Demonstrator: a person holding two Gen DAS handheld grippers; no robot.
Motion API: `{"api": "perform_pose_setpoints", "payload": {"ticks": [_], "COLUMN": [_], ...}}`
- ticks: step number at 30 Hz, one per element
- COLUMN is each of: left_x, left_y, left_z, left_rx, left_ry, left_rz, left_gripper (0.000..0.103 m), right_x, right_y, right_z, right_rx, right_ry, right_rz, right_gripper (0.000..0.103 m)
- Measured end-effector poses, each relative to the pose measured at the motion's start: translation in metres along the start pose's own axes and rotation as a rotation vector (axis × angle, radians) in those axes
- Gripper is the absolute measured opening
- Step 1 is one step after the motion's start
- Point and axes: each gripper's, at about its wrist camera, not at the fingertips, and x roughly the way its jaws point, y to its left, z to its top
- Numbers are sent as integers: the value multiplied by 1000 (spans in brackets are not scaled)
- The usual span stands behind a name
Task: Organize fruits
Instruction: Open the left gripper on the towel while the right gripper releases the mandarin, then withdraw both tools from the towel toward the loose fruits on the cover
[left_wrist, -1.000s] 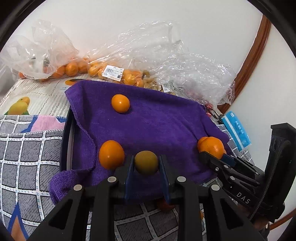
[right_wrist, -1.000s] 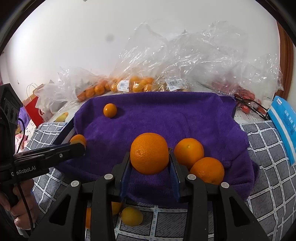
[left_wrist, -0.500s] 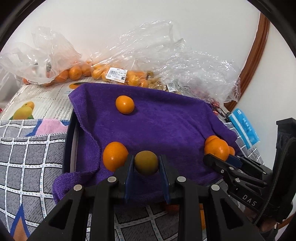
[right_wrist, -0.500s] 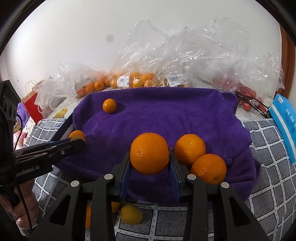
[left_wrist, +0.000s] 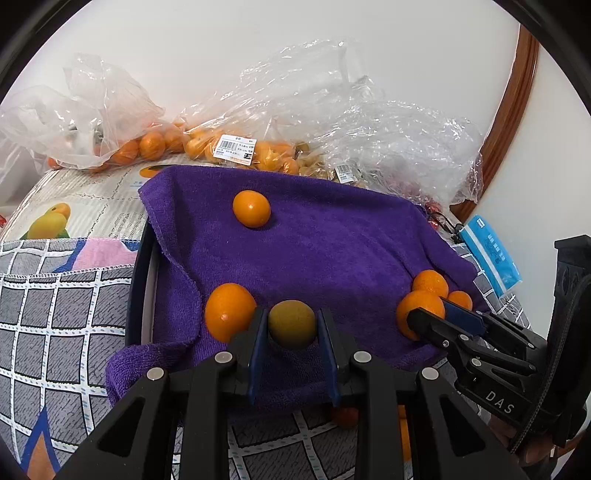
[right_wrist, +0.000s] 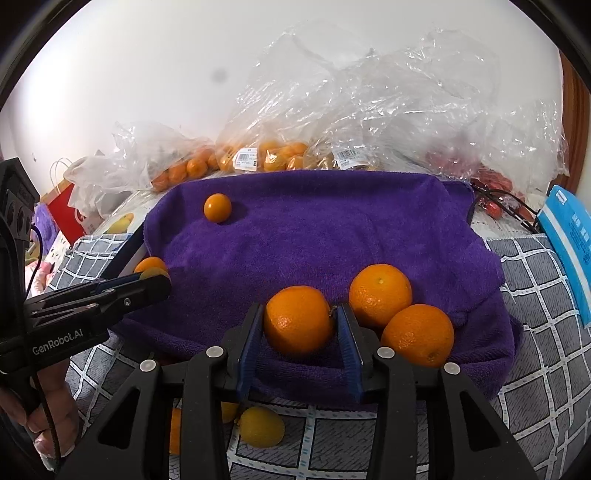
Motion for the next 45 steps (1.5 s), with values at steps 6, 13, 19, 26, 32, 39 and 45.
{"api": "perform_pose_setpoints", "payload": {"ticks": [6, 13, 19, 26, 32, 39, 45], "left_x": [-2, -14, -23, -34, -46, -67, -88], "left_y": [-1, 0, -2, -3, -3, -9, -12], "left_z": [0, 3, 5, 6, 8, 9, -3], "left_rx": [3, -10, -6, -5, -13, 12, 29], "left_ry": [-9, -54, -85, -119, -141, -195, -133], "left_rz": [-2, -31, -28, -19, -47, -36, -94], "left_gripper": [26, 34, 37, 41, 42, 43, 43], "right_x": [-4, -24, -26, -29, -46, -63, -77], "right_y": [-3, -2, 2, -2, -2, 4, 14], "right_z": [1, 3, 3, 2, -3, -17, -30], "right_rx": [19, 31, 19, 45, 94, 127, 108], "right_ry": [-15, -112, -134, -125, -117, -73, -52], "right_rz": [16, 35, 20, 9, -90, -142, -116], "right_gripper": [41, 47, 49, 49, 49, 49, 49]}}
